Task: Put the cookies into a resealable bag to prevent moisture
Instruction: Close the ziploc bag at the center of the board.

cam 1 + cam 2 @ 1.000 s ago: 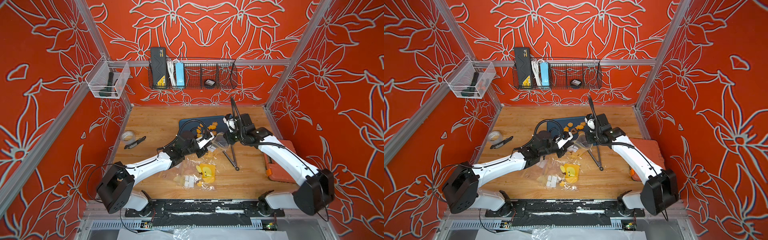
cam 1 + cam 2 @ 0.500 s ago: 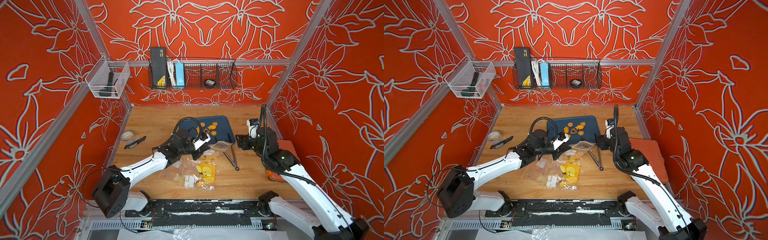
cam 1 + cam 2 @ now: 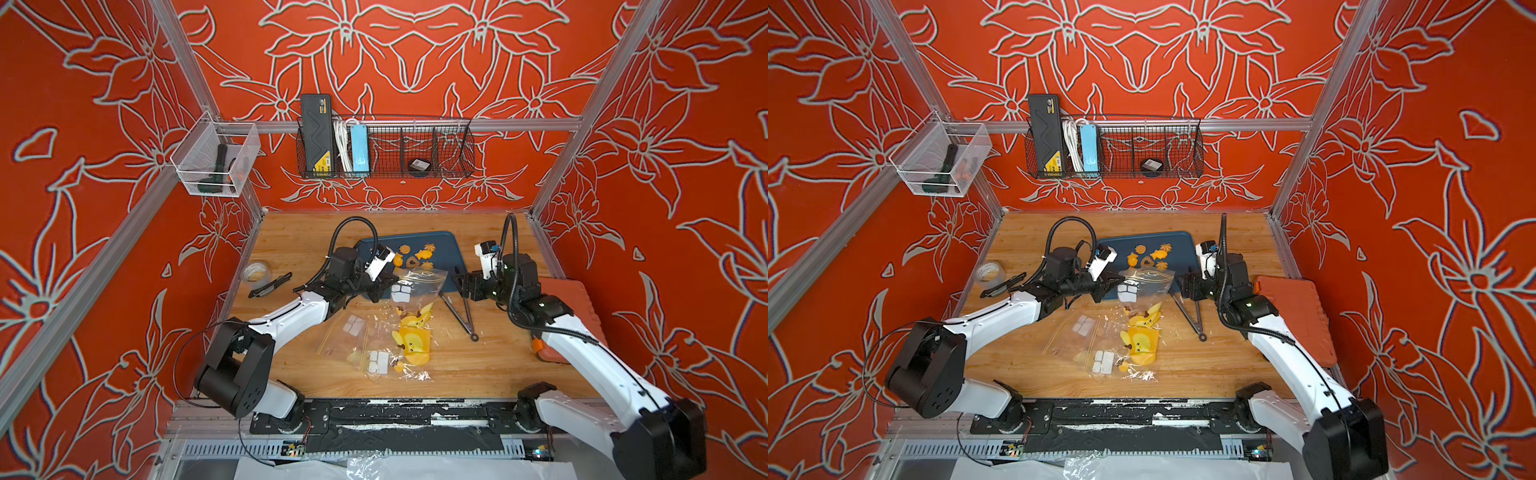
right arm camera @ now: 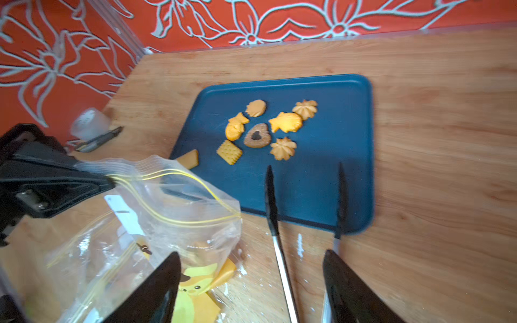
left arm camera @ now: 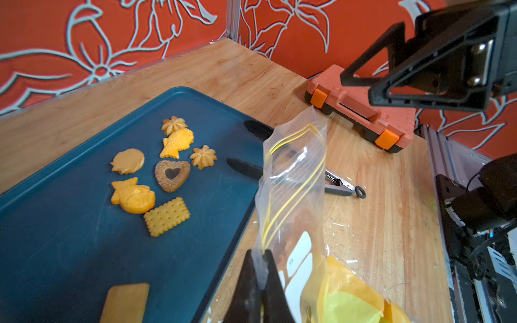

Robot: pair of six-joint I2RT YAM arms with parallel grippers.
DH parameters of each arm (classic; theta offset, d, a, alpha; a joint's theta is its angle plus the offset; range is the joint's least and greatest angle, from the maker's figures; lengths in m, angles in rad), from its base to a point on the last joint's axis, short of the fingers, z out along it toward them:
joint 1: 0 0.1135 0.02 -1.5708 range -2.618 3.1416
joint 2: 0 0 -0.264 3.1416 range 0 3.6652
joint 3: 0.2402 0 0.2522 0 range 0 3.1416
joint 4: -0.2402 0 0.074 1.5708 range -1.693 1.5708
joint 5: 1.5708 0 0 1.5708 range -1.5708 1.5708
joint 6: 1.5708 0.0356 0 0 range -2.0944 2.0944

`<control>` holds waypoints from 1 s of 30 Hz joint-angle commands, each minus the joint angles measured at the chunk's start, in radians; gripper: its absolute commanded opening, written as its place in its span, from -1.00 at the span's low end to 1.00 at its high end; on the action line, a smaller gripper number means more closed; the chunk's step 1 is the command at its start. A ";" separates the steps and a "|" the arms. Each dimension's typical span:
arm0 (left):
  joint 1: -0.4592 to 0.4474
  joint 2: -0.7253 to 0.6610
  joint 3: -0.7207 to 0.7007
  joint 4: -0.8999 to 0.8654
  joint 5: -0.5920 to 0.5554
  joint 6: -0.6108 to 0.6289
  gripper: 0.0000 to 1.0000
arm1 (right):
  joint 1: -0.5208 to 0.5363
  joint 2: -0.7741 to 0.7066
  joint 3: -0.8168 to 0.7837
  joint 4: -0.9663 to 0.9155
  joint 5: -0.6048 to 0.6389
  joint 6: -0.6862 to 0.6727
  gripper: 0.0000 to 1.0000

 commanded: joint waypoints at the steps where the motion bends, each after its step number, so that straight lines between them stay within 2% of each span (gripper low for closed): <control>1: 0.022 0.015 0.002 0.033 0.015 -0.024 -1.00 | -0.039 0.069 -0.031 0.251 -0.232 0.043 0.60; 5: 0.037 0.030 0.002 0.027 0.016 -0.024 -1.00 | -0.082 0.233 -0.001 0.415 -0.443 0.051 0.57; 11: 0.047 0.039 0.009 0.017 0.004 -0.018 -1.00 | -0.101 0.405 0.062 0.503 -0.579 0.015 0.51; 15: 0.057 0.053 0.014 0.008 -0.007 -0.020 -1.00 | -0.105 0.481 0.109 0.460 -0.639 -0.055 0.46; 20: 0.064 0.067 0.023 -0.003 -0.007 -0.020 -1.00 | -0.105 0.548 0.152 0.453 -0.728 -0.072 0.32; 24: 0.069 0.071 0.027 -0.010 -0.010 -0.020 -1.00 | -0.105 0.557 0.161 0.442 -0.749 -0.075 0.13; 30: 0.074 0.077 0.029 -0.012 -0.013 -0.023 -1.00 | -0.104 0.555 0.162 0.393 -0.781 -0.103 0.04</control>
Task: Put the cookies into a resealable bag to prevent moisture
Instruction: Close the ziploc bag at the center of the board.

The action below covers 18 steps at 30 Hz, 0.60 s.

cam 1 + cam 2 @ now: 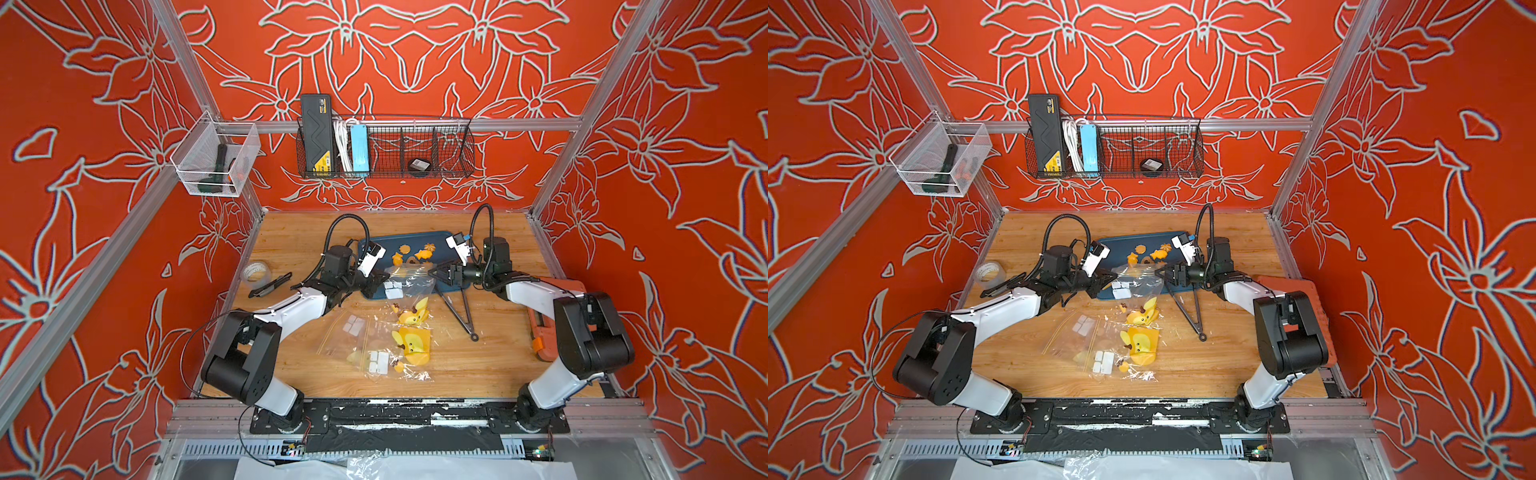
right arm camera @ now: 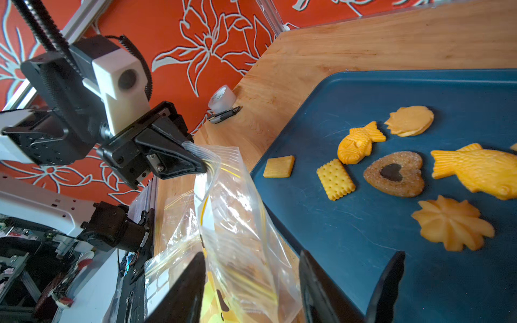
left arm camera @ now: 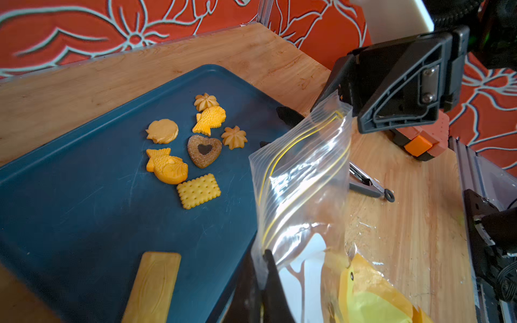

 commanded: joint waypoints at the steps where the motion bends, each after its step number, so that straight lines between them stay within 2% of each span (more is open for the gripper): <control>1: 0.008 0.016 0.028 -0.012 0.001 0.001 -1.00 | -0.003 0.003 0.030 -0.023 -0.060 -0.036 0.03; 4: 0.008 0.018 0.028 -0.012 0.001 0.003 -1.00 | -0.003 0.014 0.040 -0.051 -0.056 -0.052 -0.04; 15: 0.010 0.014 0.027 -0.014 0.001 0.006 -1.00 | -0.004 0.008 0.049 -0.073 -0.020 -0.053 -0.67; 18: 0.011 0.008 0.024 -0.014 -0.003 0.007 -1.00 | -0.007 -0.002 0.042 -0.076 0.004 -0.057 -0.90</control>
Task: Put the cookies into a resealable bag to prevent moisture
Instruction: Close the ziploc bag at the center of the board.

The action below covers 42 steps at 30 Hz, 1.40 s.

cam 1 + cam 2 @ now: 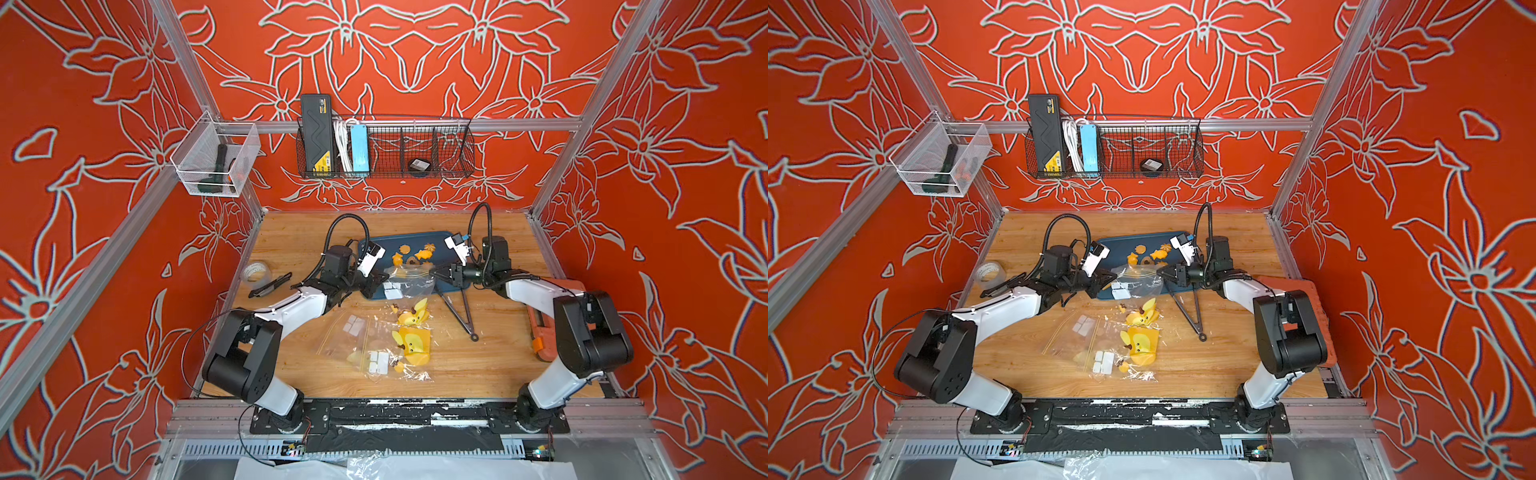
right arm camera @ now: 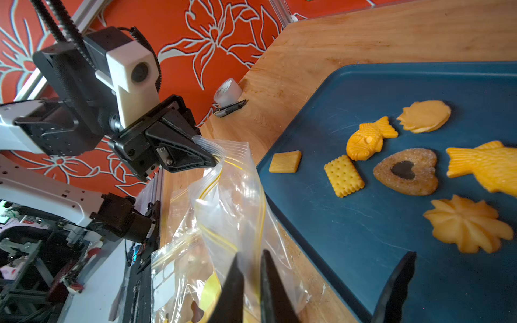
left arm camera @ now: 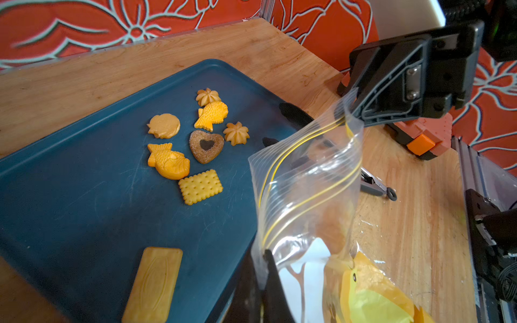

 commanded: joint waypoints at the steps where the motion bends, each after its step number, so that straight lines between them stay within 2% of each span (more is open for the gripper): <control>1: 0.009 -0.004 0.018 0.000 -0.004 0.007 -1.00 | -0.009 -0.018 0.009 -0.006 0.028 -0.018 -0.98; 8: 0.037 -0.050 -0.005 0.023 0.011 0.012 -1.00 | -0.019 -0.130 -0.056 0.020 0.153 0.002 -1.00; 15: 0.052 -0.069 -0.019 0.055 0.034 -0.003 -1.00 | -0.018 -0.249 -0.132 -0.008 0.196 0.021 -1.00; 20: 0.051 -0.041 -0.014 0.096 0.194 -0.020 -1.00 | -0.016 -0.293 -0.185 -0.026 0.224 0.014 -1.00; 23: 0.047 -0.015 -0.011 0.117 0.257 -0.038 -0.75 | -0.017 -0.289 -0.191 -0.024 0.227 0.013 -1.00; 33: 0.032 0.017 0.003 0.098 0.288 -0.027 -0.39 | -0.016 -0.281 -0.183 -0.018 0.224 0.020 -1.00; 42: 0.030 0.061 0.040 0.120 0.313 -0.027 -0.55 | -0.015 -0.286 -0.184 -0.035 0.204 0.012 -1.00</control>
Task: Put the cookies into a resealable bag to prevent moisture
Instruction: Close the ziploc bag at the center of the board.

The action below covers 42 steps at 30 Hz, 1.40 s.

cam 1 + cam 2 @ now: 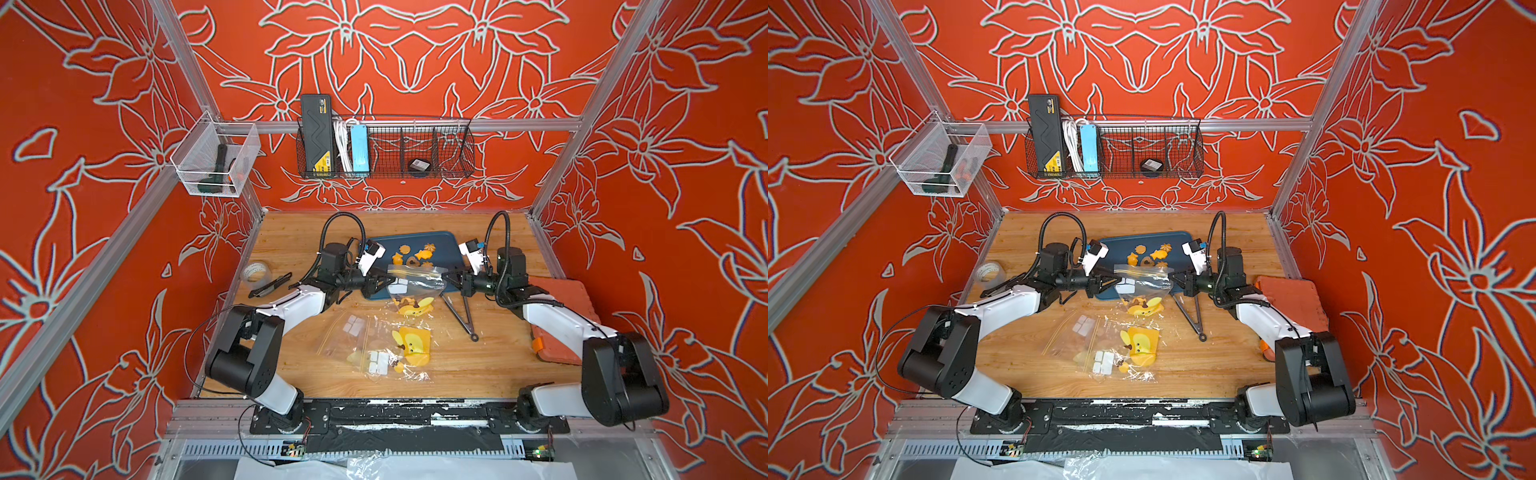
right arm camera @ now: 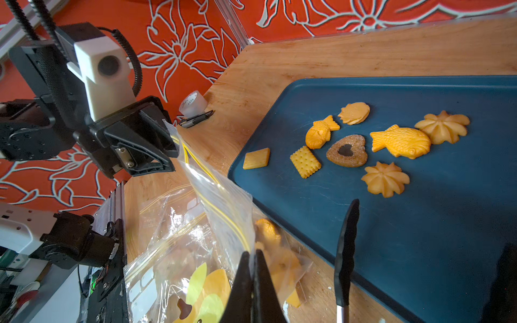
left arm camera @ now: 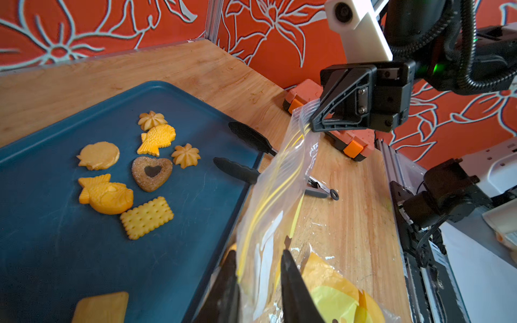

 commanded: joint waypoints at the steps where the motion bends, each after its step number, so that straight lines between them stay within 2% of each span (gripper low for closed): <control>1: -0.006 0.022 0.032 0.028 0.036 0.003 -0.55 | -0.002 -0.005 -0.002 -0.015 -0.014 -0.011 -1.00; 12: -0.005 -0.016 0.005 0.099 0.030 -0.009 -0.57 | -0.003 -0.006 -0.002 -0.025 -0.014 -0.016 -1.00; 16: -0.005 -0.008 0.010 0.079 0.028 0.000 -0.70 | -0.001 -0.008 -0.004 -0.025 -0.009 -0.016 -1.00; 23: -0.006 -0.003 0.014 0.055 0.019 0.011 -0.78 | -0.004 -0.015 -0.005 -0.027 0.000 -0.016 -1.00; 26: -0.006 0.001 0.016 0.043 0.012 0.015 -1.00 | -0.003 -0.026 -0.009 -0.031 0.002 -0.016 -1.00; 35: -0.003 -0.035 0.002 0.049 -0.043 0.012 -1.00 | 0.005 -0.150 -0.062 -0.067 0.028 -0.002 -1.00; 42: 0.005 -0.064 -0.022 0.075 -0.038 0.004 -1.00 | 0.077 -0.258 -0.107 -0.122 0.107 0.009 -1.00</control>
